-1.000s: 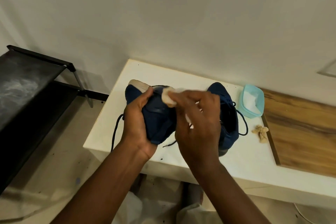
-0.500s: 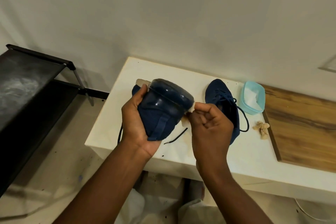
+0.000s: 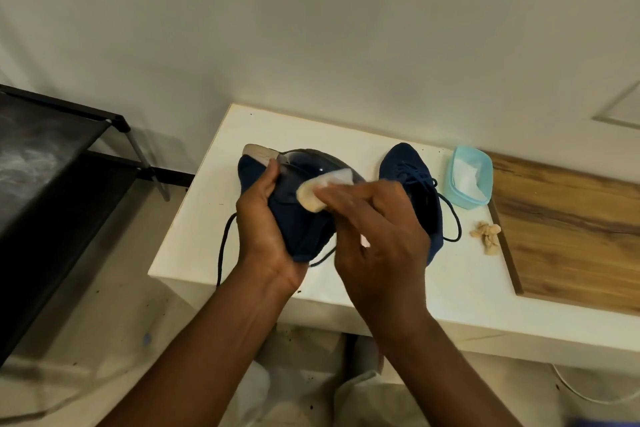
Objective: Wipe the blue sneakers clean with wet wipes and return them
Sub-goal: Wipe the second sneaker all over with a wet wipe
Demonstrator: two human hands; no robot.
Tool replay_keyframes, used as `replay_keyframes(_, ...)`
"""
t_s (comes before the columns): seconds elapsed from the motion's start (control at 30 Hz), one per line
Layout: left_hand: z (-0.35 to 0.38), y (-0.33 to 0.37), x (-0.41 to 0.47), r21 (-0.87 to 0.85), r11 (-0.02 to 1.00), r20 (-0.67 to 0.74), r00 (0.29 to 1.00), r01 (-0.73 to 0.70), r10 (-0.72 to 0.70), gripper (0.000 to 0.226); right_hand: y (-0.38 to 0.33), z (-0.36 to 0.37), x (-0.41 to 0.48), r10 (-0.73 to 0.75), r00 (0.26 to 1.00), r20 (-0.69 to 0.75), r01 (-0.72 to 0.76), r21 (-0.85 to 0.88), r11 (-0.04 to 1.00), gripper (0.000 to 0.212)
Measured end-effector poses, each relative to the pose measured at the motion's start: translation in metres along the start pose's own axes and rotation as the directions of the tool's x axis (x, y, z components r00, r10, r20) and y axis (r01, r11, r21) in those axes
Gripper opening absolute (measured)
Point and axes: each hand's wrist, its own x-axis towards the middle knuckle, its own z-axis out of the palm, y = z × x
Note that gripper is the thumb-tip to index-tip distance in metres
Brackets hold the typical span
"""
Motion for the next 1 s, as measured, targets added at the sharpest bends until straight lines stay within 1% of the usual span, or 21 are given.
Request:
replay_keyframes(0.1, 0.000, 0.002, 0.004, 0.027, 0.999, -0.070, 0.997, -0.026, 0.028, 0.046, 0.014, -0.005, -0.011, 0.081, 0.997, 0.014, -0.082, 0.078, 0.994, 0.020)
replay_keyframes(0.17, -0.001, 0.001, 0.006, 0.046, 0.998, -0.092, 0.995, -0.043, 0.047, 0.045, 0.013, -0.005, -0.011, 0.096, 0.995, 0.018, -0.097, 0.058, 0.994, 0.021)
replay_keyframes(0.27, -0.005, -0.002, 0.007, 0.133, 0.991, -0.130, 0.990, -0.033, 0.051, 0.042, 0.002, 0.000, -0.002, 0.058, 0.994, 0.098, -0.053, -0.054, 0.997, 0.020)
replay_keyframes(0.33, -0.009, -0.008, 0.006, 0.219, 0.976, -0.144, 0.989, -0.008, 0.040, 0.043, -0.002, 0.008, 0.004, -0.010, 0.974, 0.225, 0.049, -0.172, 0.984, 0.023)
replay_keyframes(0.4, -0.011, -0.014, 0.009, 0.304, 0.952, -0.185, 0.979, -0.030, 0.090, 0.043, 0.002, 0.019, 0.006, 0.005, 0.940, 0.342, 0.098, -0.283, 0.954, 0.025)
replay_keyframes(0.43, -0.011, -0.015, 0.010, 0.342, 0.939, -0.225, 0.966, -0.043, 0.127, 0.045, 0.006, 0.023, 0.005, 0.046, 0.924, 0.380, 0.085, -0.320, 0.944, 0.028)
replay_keyframes(0.47, -0.011, -0.014, 0.011, 0.389, 0.920, -0.248, 0.955, -0.056, 0.163, 0.054, 0.013, 0.026, 0.003, 0.084, 0.910, 0.406, 0.061, -0.333, 0.941, 0.031)
replay_keyframes(0.53, -0.017, -0.014, 0.018, 0.527, 0.848, -0.232, 0.951, -0.055, 0.205, 0.089, 0.027, 0.027, -0.006, 0.136, 0.886, 0.444, -0.005, -0.282, 0.959, 0.031)
replay_keyframes(0.57, -0.018, -0.011, 0.019, 0.603, 0.797, -0.215, 0.953, -0.043, 0.214, 0.100, 0.033, 0.027, -0.010, 0.168, 0.876, 0.452, -0.062, -0.240, 0.969, 0.031)
replay_keyframes(0.6, -0.018, -0.007, 0.020, 0.674, 0.739, -0.199, 0.959, -0.016, 0.203, 0.101, 0.039, 0.026, -0.013, 0.212, 0.871, 0.444, -0.140, -0.190, 0.972, 0.031)
replay_keyframes(0.63, -0.015, -0.002, 0.017, 0.732, 0.682, -0.188, 0.964, 0.010, 0.188, 0.095, 0.043, 0.024, -0.014, 0.270, 0.869, 0.415, -0.245, -0.114, 0.963, 0.031)
replay_keyframes(0.67, -0.016, 0.002, 0.016, 0.780, 0.624, -0.191, 0.966, 0.044, 0.172, 0.086, 0.043, 0.021, -0.014, 0.347, 0.858, 0.378, -0.374, -0.004, 0.928, 0.030)
replay_keyframes(0.7, -0.020, 0.005, 0.017, 0.820, 0.567, -0.200, 0.968, 0.080, 0.152, 0.081, 0.042, 0.017, -0.013, 0.433, 0.827, 0.360, -0.505, 0.133, 0.853, 0.027)
replay_keyframes(0.73, -0.022, 0.009, 0.016, 0.861, 0.499, -0.189, 0.973, 0.098, 0.135, 0.078, 0.039, 0.014, -0.010, 0.503, 0.775, 0.383, -0.617, 0.286, 0.733, 0.022)
replay_keyframes(0.77, -0.025, 0.012, 0.015, 0.900, 0.427, -0.155, 0.981, 0.090, 0.120, 0.077, 0.037, 0.012, -0.007, 0.548, 0.710, 0.443, -0.704, 0.402, 0.586, 0.019)
replay_keyframes(0.8, -0.027, 0.014, 0.014, 0.923, 0.378, -0.120, 0.986, 0.069, 0.112, 0.076, 0.036, 0.013, -0.006, 0.564, 0.640, 0.522, -0.768, 0.445, 0.460, 0.018)
replay_keyframes(0.83, -0.028, 0.015, 0.013, 0.929, 0.366, -0.112, 0.987, 0.063, 0.114, 0.076, 0.036, 0.016, -0.007, 0.559, 0.594, 0.579, -0.804, 0.424, 0.417, 0.017)
replay_keyframes(0.87, -0.027, 0.014, 0.013, 0.927, 0.368, -0.128, 0.984, 0.075, 0.121, 0.078, 0.037, 0.021, -0.011, 0.553, 0.587, 0.592, -0.806, 0.365, 0.465, 0.016)
replay_keyframes(0.9, -0.026, 0.013, 0.015, 0.927, 0.362, -0.154, 0.980, 0.098, 0.127, 0.079, 0.039, 0.027, -0.016, 0.551, 0.614, 0.564, -0.772, 0.284, 0.569, 0.014)
replay_keyframes(0.93, -0.024, 0.011, 0.016, 0.929, 0.349, -0.181, 0.974, 0.125, 0.133, 0.081, 0.041, 0.033, -0.021, 0.550, 0.657, 0.516, -0.716, 0.195, 0.671, 0.013)
replay_keyframes(1.0, -0.023, 0.010, 0.017, 0.927, 0.333, -0.225, 0.965, 0.171, 0.132, 0.084, 0.042, 0.038, -0.025, 0.516, 0.751, 0.412, -0.587, 0.057, 0.808, 0.015)
